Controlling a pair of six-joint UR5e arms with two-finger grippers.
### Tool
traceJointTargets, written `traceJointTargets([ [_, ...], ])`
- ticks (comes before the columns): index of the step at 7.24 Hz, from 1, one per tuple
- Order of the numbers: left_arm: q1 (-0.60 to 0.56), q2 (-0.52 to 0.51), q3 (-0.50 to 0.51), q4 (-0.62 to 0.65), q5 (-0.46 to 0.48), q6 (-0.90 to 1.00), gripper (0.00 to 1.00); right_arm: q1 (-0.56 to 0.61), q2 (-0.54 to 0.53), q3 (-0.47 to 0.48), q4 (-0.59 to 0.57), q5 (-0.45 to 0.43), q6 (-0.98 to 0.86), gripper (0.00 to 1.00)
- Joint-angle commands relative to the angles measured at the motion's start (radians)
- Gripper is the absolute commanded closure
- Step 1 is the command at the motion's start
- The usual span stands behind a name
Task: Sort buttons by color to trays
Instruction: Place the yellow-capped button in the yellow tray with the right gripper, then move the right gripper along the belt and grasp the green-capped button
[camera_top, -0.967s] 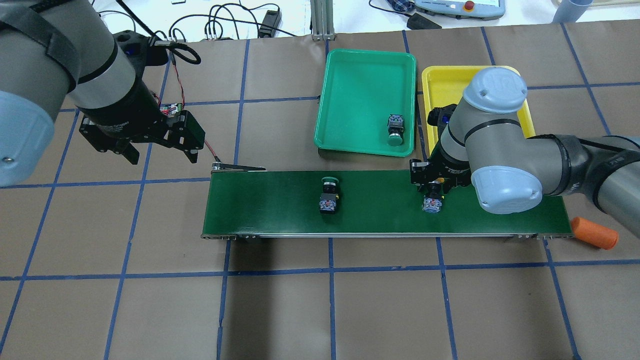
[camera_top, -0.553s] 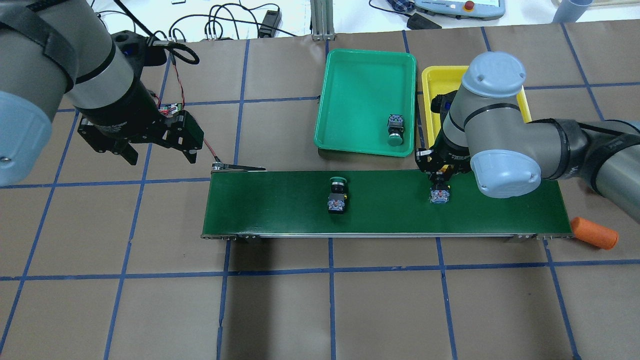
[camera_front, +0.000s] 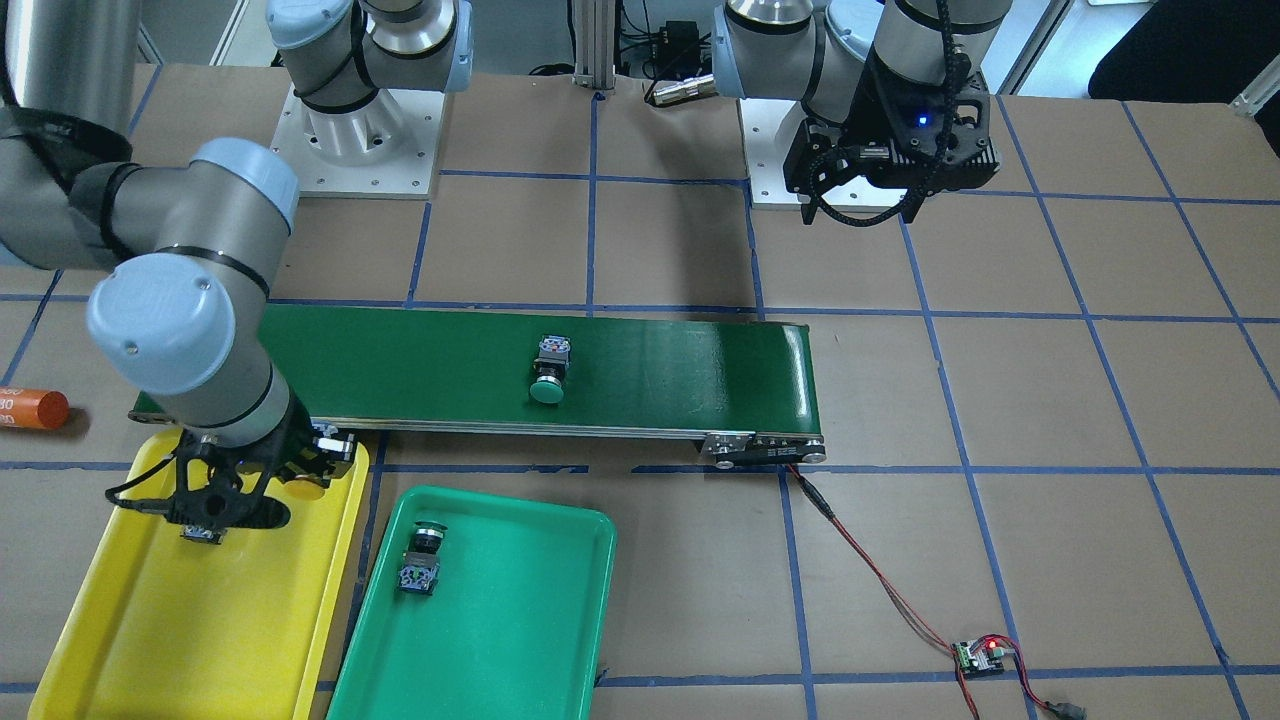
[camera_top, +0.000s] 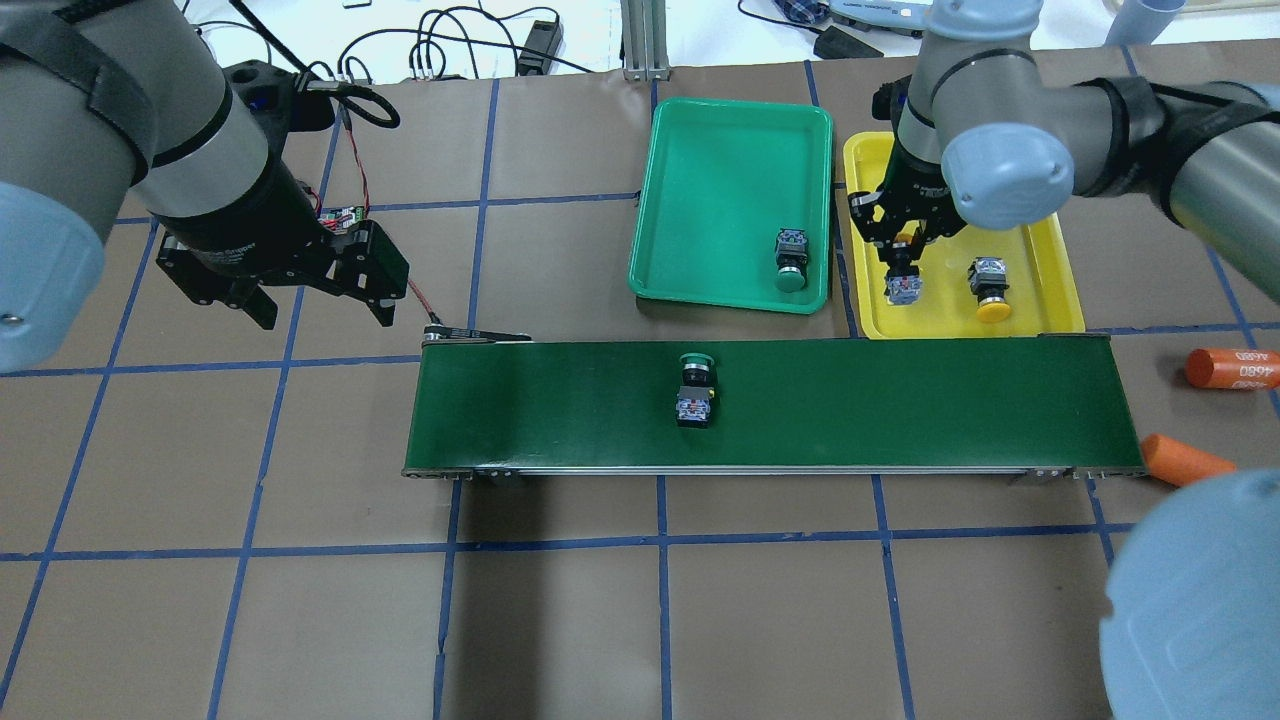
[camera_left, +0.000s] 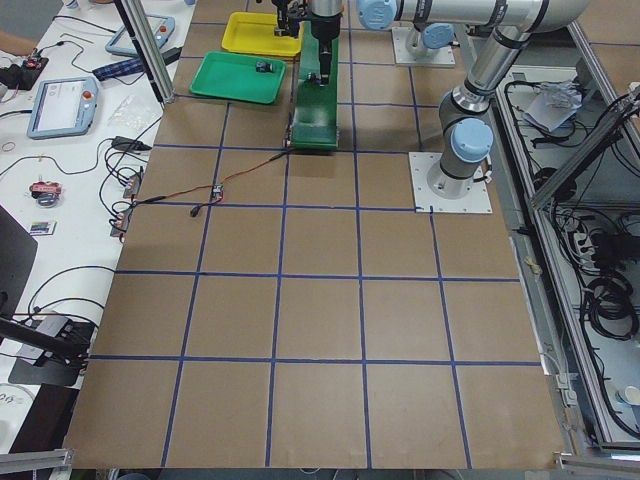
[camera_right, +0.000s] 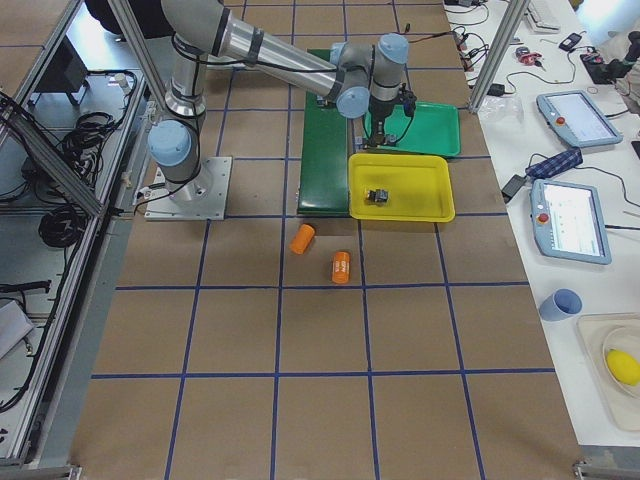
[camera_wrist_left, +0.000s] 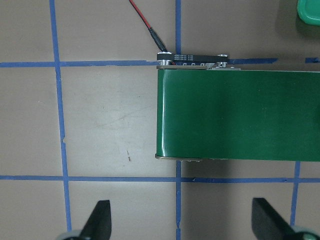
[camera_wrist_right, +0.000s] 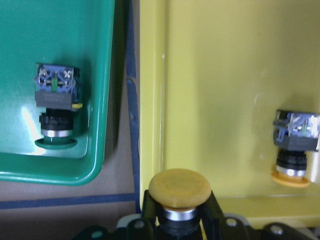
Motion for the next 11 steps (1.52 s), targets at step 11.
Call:
traceJointTargets([
  [11, 0.002, 0.0, 0.002, 0.0, 0.004, 0.0, 0.0, -0.127, -0.413, 0.578, -0.158, 0.054, -0.214, 0.31],
])
